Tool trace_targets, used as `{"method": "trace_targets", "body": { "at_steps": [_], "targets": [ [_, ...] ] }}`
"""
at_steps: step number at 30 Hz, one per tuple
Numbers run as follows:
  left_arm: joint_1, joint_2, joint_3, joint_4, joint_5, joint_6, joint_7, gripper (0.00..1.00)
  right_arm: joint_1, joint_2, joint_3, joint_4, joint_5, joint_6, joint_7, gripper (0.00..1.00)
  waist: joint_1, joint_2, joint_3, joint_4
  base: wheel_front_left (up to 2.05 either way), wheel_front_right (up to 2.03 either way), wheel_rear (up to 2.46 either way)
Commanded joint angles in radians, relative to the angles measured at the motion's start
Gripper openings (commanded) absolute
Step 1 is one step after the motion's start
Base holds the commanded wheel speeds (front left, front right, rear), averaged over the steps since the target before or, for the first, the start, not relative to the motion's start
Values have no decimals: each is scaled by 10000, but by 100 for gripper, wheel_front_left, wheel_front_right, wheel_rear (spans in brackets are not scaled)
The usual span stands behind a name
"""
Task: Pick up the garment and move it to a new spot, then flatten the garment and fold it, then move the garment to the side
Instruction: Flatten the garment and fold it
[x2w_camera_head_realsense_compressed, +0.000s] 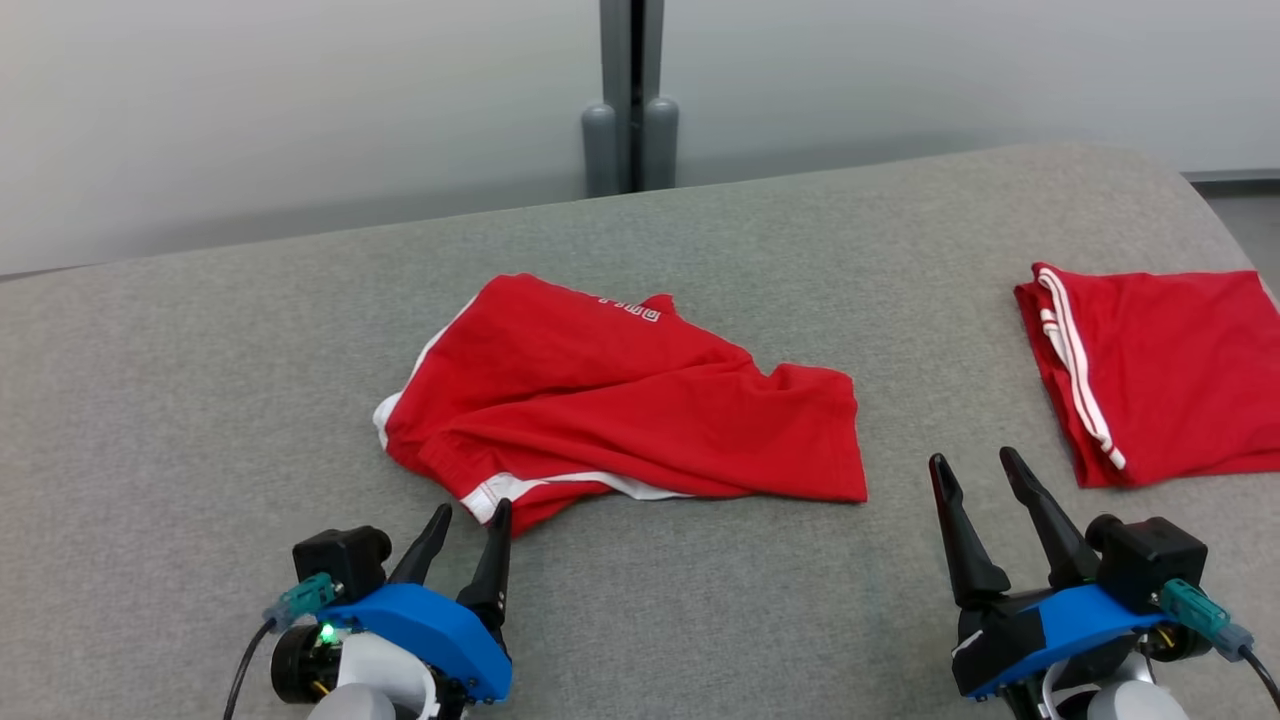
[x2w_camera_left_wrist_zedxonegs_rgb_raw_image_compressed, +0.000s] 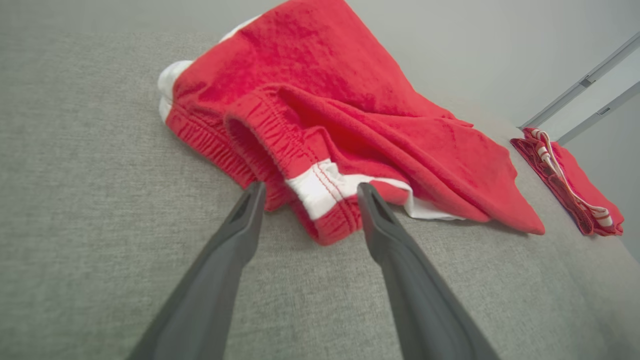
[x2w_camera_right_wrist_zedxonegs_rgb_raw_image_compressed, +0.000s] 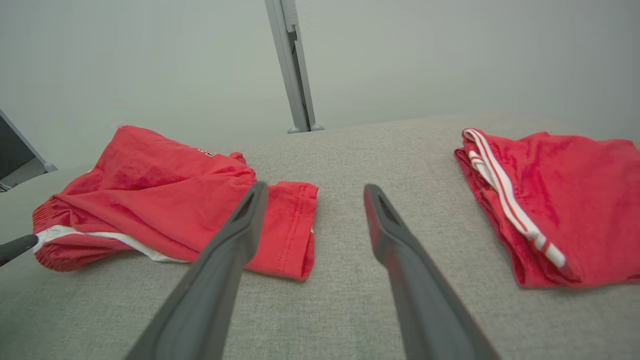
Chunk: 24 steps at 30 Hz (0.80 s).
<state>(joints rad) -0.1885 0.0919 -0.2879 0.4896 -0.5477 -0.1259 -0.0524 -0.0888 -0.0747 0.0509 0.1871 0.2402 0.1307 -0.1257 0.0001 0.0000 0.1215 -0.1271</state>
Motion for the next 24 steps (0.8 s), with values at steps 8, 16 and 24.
{"method": "trace_targets", "body": {
  "at_steps": [8, 16, 24],
  "targets": [
    [-553, 215, -32, 725, -427, -76, -34, 1, -152, 106, 70, 202, 140, 1, -151, 100, -1, 0, 124, -290, 0, 0, 0],
    [-713, 409, -403, 917, -733, -77, -309, 0, -236, 157, 379, 516, 323, 1, 109, 100, -1, 0, 112, -118, 0, 0, 0],
    [-162, 1028, -610, 665, -132, 156, -860, 0, -364, 167, 605, 1190, 236, 1, 745, 100, -1, 0, 87, 210, 0, 0, 0]
  ]
}}
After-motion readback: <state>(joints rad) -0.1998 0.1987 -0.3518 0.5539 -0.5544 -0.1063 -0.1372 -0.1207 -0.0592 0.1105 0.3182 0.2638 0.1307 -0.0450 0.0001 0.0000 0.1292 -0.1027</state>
